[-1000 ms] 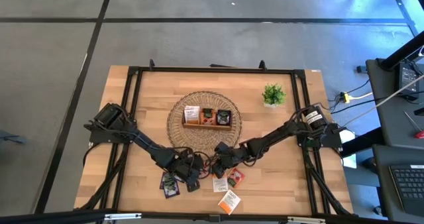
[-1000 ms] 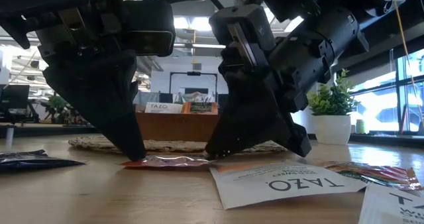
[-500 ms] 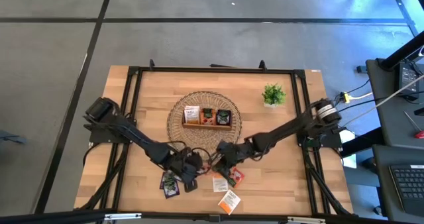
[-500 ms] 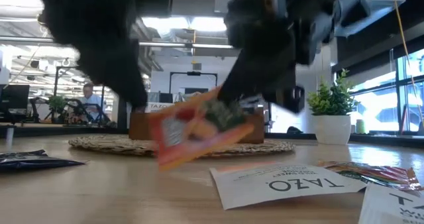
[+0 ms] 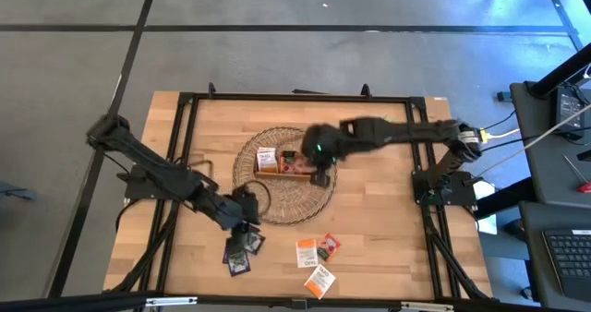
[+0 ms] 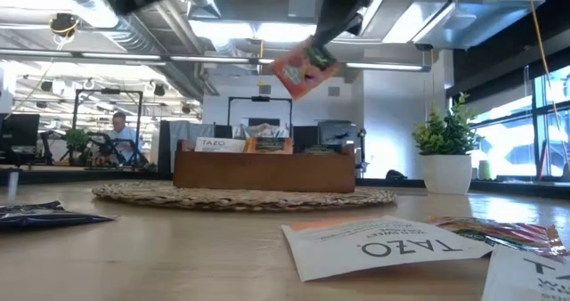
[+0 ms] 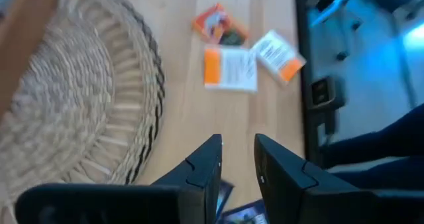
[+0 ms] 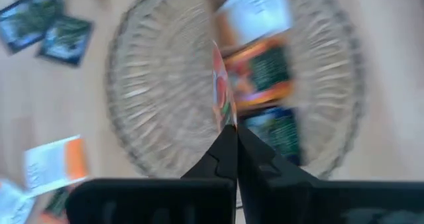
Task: Pick & Place Tea
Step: Put the orange tea bag into the middle section of the wooden organizer
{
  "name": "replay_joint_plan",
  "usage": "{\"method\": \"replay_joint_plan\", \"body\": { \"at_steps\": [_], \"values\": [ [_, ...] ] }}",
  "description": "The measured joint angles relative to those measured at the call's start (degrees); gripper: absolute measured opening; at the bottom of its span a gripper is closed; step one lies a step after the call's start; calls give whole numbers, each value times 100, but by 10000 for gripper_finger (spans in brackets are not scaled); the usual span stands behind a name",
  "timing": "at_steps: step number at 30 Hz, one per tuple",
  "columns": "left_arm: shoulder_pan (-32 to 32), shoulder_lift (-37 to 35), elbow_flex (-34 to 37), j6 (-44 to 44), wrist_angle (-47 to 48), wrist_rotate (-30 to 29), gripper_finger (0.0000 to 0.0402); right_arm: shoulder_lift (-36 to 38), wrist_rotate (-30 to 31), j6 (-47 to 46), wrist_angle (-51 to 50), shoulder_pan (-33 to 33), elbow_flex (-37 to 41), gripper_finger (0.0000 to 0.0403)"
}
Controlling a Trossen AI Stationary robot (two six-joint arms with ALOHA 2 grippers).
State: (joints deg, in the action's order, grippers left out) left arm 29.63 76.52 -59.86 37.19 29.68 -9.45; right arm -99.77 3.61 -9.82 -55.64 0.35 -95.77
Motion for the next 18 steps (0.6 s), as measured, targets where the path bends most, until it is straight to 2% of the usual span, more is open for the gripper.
{"method": "replay_joint_plan", "body": {
  "at_steps": [4, 9, 18],
  "values": [
    [2, -578, 0, -129, 235, -13, 86, -423, -1, 491, -299, -441, -631, 0],
    [4, -1043, 0, -637, 415, -202, 86, -1074, -248, 876, -499, -673, -1169, 0],
    [4, -1230, 0, -1053, 741, -636, 86, -1968, -277, 1318, -1057, -732, -1710, 0]
  ]
}}
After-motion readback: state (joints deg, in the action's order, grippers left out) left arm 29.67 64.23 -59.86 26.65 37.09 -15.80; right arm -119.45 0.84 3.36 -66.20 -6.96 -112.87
